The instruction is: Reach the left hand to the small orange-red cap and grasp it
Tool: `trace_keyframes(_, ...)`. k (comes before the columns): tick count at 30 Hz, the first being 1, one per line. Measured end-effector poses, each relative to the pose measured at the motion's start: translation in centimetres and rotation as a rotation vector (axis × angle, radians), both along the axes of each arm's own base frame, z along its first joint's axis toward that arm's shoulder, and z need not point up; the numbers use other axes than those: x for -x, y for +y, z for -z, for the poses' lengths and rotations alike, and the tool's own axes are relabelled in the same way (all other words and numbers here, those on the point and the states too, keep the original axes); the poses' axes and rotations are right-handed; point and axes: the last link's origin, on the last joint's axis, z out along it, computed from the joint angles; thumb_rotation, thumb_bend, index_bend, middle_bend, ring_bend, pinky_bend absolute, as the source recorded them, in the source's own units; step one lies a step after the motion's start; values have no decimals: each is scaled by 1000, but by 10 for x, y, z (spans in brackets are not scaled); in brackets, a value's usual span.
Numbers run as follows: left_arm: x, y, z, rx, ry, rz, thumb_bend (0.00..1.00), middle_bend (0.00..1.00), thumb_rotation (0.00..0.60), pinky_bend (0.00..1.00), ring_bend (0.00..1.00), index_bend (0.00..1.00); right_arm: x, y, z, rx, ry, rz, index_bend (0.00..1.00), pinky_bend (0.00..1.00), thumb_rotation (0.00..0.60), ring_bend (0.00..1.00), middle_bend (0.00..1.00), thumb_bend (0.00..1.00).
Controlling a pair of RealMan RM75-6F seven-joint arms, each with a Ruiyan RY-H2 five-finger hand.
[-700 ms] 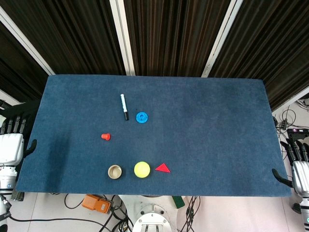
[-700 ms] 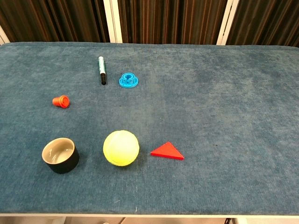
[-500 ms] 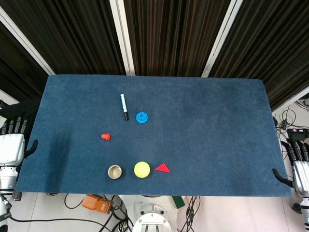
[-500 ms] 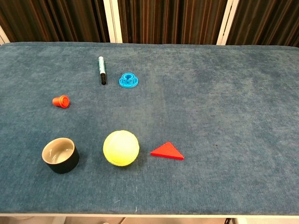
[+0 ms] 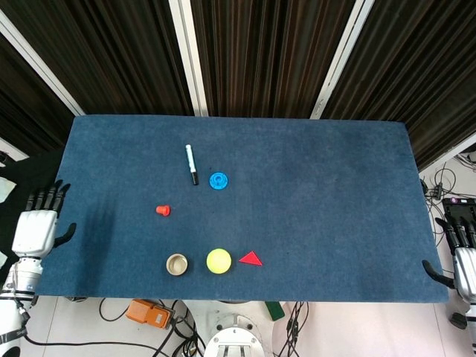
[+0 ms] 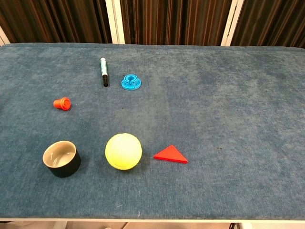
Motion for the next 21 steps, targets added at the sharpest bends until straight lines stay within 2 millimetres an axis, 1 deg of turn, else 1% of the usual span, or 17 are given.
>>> trace_keyframes(3,-8,5,15,57,7,20,291,0,600,68,0,49,0,1,0,-7,1,1,180,0,600,37,135,401)
trace_keyframes(6,-15,15,31,118,1,34,291,0,600,68,0,81,0,2,-1,-9,0,1,180,0,600,37,135,400)
trace_keyframes(9,-22,29,47,174,1,45,296,0,600,67,0,116,1,2,-1,-12,-1,5,180,0,600,37,135,401)
trace_keyframes(13,-36,53,67,220,-8,72,301,0,600,68,0,157,1,2,0,-21,0,8,180,0,600,37,135,400)
trace_keyframes(16,-43,66,76,236,-7,80,301,0,600,67,0,167,1,2,0,-29,1,12,180,0,600,37,135,400)
trace_keyframes(21,-55,78,90,258,7,91,301,0,600,67,0,206,2,1,-1,-31,1,15,180,0,600,37,135,401)
